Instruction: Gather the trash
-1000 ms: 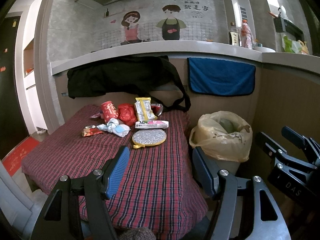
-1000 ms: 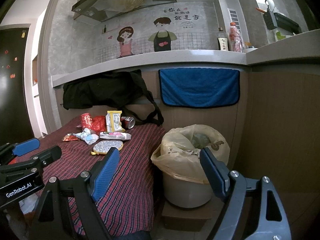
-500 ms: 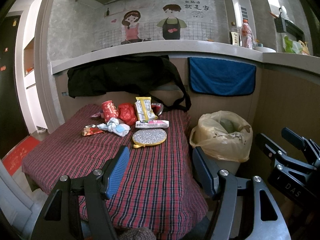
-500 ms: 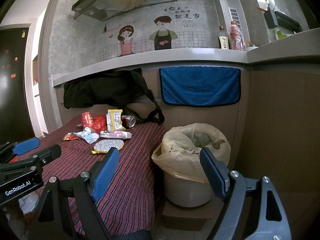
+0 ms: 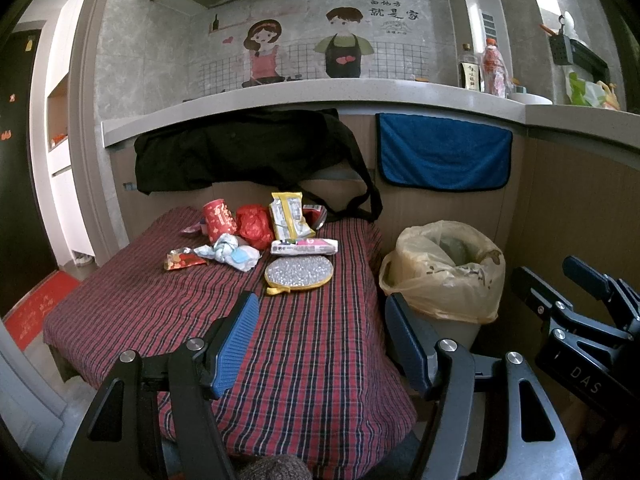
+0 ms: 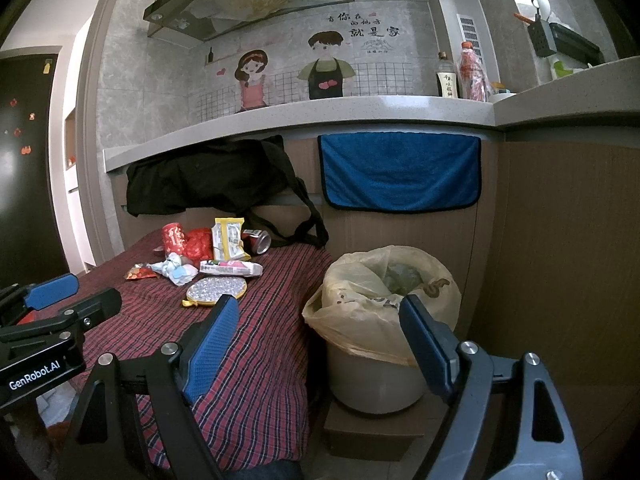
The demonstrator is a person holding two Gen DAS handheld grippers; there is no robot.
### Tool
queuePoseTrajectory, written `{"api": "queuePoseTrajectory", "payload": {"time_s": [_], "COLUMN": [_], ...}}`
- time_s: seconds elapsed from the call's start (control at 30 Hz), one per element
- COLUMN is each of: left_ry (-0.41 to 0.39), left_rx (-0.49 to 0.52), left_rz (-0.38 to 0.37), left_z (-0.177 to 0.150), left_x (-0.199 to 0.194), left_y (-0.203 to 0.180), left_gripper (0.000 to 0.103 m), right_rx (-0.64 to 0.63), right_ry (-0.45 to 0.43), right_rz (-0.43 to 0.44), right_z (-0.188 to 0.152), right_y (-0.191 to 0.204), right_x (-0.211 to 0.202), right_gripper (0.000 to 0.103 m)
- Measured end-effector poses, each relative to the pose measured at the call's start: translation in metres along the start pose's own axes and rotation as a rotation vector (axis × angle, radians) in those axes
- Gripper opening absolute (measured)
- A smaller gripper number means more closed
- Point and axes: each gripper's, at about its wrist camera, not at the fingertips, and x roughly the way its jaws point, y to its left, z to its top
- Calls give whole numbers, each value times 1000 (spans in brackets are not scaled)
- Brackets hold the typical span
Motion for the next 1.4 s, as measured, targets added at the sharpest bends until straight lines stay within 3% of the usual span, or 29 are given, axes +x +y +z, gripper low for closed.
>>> {"api": "queuePoseTrajectory", "payload": {"time_s": [0.17, 0.33, 0.57, 0.73, 0.83, 1.03, 1.17, 1.4], "left_ry": [0, 20, 0, 36, 75, 125, 196, 265], "left_rx": [-8, -31, -186, -240, -267, -295, -298, -307], "left_rz": [5, 28, 125, 140, 120, 63, 16, -65], "left_z": [1, 16, 43, 45, 39, 20, 6, -1], "left_x": [4, 26, 58, 93, 113, 151, 180, 207], "left_y": [10, 46, 161, 241, 267, 282, 275, 264], "left_gripper": [66, 66, 66, 66, 66, 66, 67, 67], "right_rx": [-8, -58, -201, -244, -269, -280, -290, -273], "right_ry": [6, -4, -8, 88, 135, 256, 298, 392], "right_rz": [1, -2, 48, 174, 219, 304, 290, 305], "right_z": [0, 15, 43, 53, 52, 48, 48, 27], "right_y": [1, 14, 68, 108, 125, 134, 133, 135], "right_x": [7, 25, 73, 131, 163, 231, 264, 286], "right_gripper": [80, 80, 82, 82, 82, 79, 79, 77]}}
